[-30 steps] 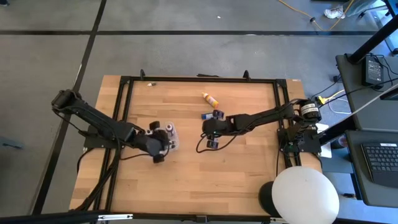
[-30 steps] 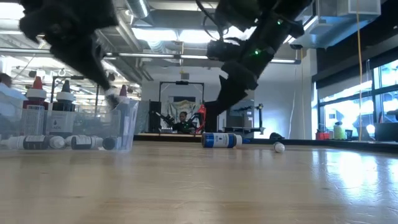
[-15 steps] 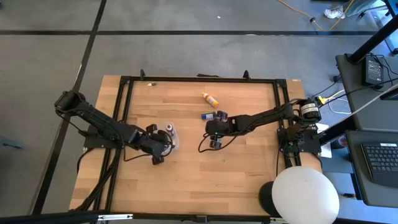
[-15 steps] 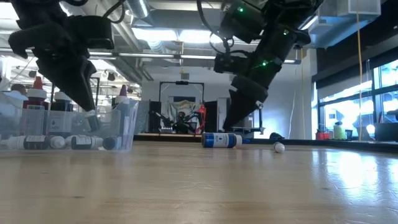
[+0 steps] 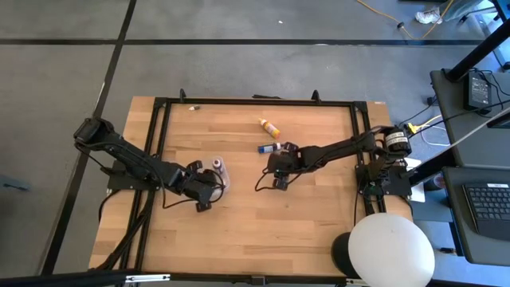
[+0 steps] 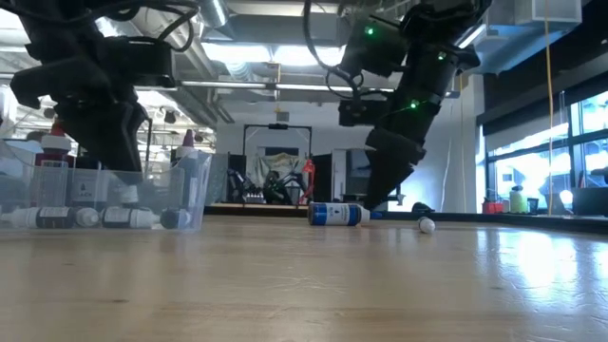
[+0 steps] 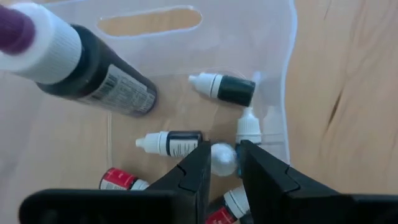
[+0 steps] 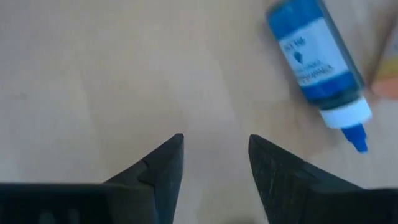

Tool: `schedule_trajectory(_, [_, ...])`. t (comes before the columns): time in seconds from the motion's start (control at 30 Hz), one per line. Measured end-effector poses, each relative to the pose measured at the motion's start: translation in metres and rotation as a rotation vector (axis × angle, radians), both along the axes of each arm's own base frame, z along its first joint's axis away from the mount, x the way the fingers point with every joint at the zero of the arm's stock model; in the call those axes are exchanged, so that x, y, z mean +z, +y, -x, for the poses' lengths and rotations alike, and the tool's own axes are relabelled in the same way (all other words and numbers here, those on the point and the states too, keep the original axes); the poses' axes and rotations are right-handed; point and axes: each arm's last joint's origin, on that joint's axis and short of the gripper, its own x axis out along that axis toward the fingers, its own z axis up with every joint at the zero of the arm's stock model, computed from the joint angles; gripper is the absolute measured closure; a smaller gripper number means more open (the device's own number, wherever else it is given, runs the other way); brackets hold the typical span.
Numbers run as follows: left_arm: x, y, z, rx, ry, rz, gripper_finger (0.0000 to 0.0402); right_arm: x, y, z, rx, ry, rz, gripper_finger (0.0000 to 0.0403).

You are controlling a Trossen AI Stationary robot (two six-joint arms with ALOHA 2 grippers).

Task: Pick & Place food coloring
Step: Put the small green food coloring bottle into the transparent bin, then put the small purple food coloring bottle into the transparent bin

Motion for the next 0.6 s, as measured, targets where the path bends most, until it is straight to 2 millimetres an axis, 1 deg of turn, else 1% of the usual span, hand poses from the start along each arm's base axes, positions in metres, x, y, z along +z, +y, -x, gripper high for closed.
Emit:
schedule_trajectory(0.2, [0.001,0.0,0.0,0.0,-0.008,0.0,0.0312,-0.001,-0.008,0.002,-0.067,0.012,-0.016,0.0203])
schedule_trajectory(0.4, [0.002,0.0,0.0,-0.02,0.001,-0.008,0.0291,-0.003,-0.016,0.008,-0.164,0.05,-0.042,0.0165])
schedule_trajectory(0.53, [0.014,-0.003,-0.006,-0.051,-0.03,0.003,0.0281,-0.004,-0.022,0.016,-0.254,0.105,-0.036,0.0141])
schedule_trajectory(0.6, [0.023,-0.004,-0.009,-0.063,-0.064,-0.003,0.0279,-0.005,-0.023,0.018,-0.257,0.132,-0.031,0.0135])
